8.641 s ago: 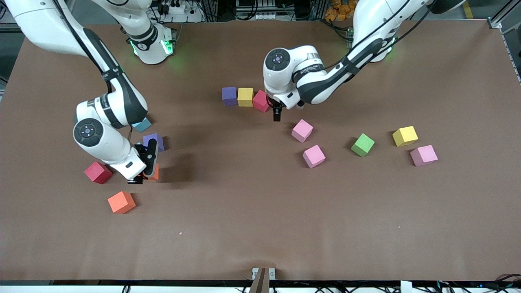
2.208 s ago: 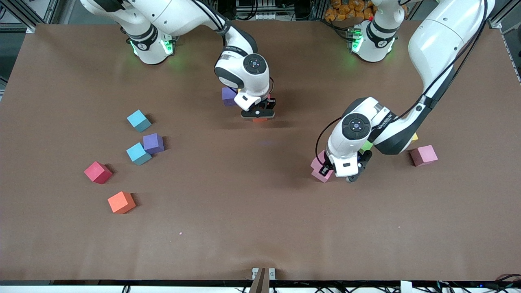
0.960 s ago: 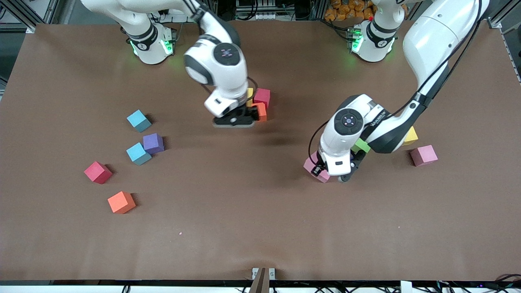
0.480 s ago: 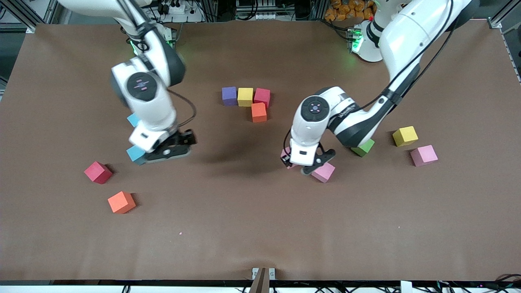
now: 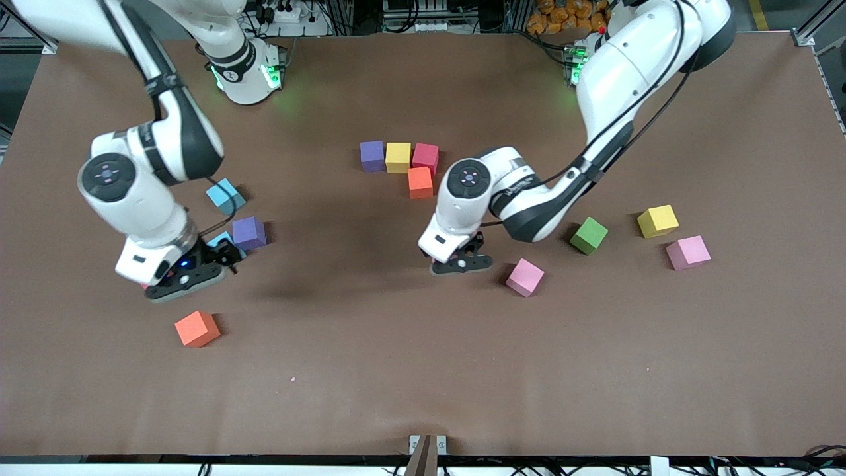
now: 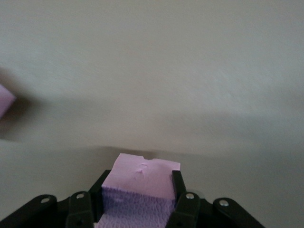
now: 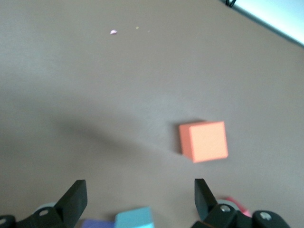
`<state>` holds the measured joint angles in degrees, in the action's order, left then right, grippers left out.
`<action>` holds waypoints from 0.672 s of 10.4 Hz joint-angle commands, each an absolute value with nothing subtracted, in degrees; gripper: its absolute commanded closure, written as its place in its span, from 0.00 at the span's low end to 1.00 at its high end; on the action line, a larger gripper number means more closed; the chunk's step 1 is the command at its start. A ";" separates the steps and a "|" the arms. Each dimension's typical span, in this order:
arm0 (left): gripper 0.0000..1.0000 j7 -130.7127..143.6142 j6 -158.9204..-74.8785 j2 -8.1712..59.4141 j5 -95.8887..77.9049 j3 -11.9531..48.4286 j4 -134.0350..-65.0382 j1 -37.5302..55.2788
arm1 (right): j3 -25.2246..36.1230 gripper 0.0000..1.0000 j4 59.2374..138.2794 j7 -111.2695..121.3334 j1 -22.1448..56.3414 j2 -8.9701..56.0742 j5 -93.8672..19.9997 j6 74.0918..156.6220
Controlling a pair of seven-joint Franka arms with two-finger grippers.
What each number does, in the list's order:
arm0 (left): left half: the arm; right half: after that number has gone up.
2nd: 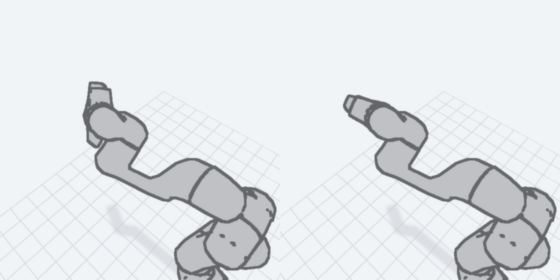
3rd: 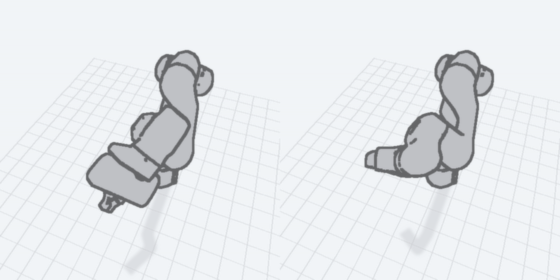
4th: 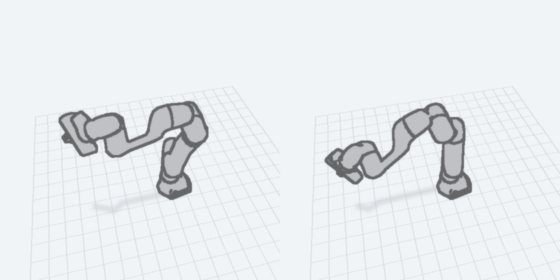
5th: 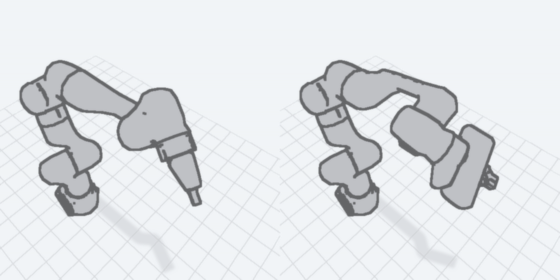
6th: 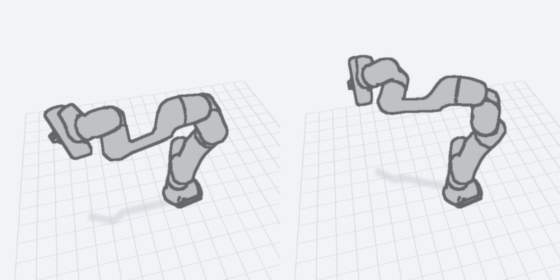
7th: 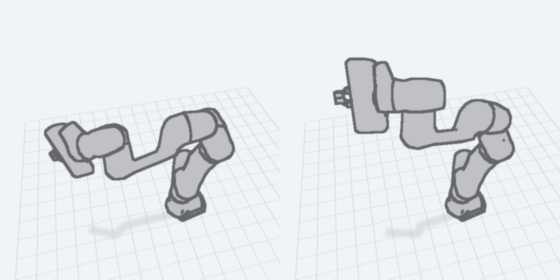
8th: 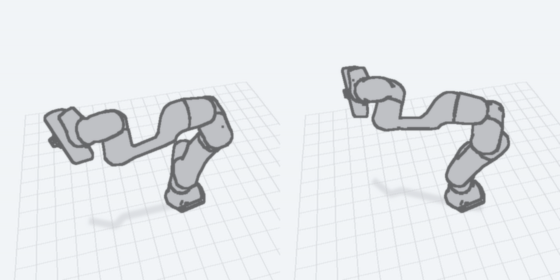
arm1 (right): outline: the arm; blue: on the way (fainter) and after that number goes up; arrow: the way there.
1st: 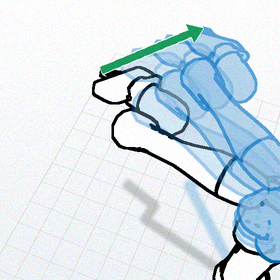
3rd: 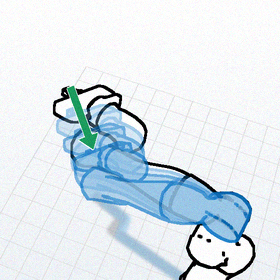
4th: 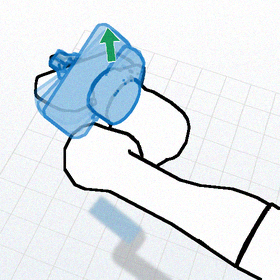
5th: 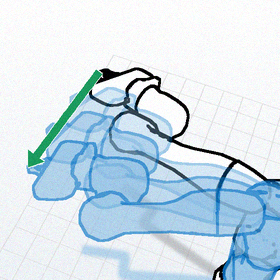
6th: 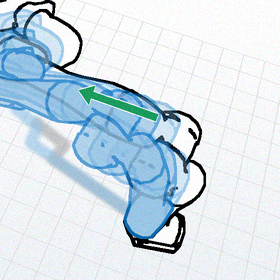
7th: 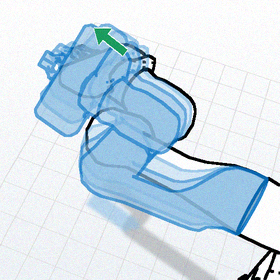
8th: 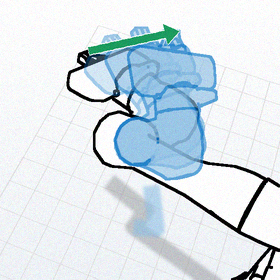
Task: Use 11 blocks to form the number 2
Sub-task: 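Grasp another orange cube with the right gripper while the left gripper carries pink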
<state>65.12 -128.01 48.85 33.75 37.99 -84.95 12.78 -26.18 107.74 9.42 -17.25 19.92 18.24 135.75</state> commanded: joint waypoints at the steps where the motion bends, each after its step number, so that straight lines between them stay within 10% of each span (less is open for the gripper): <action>1: 0.56 62.76 -127.79 49.74 34.71 36.21 -83.23 16.87 | -26.98 0.00 101.46 20.34 -18.98 26.69 18.72 137.99; 7: 0.57 63.90 -127.53 50.62 33.84 35.42 -85.78 22.05 | -23.48 0.00 93.35 40.34 -20.75 37.69 18.90 138.52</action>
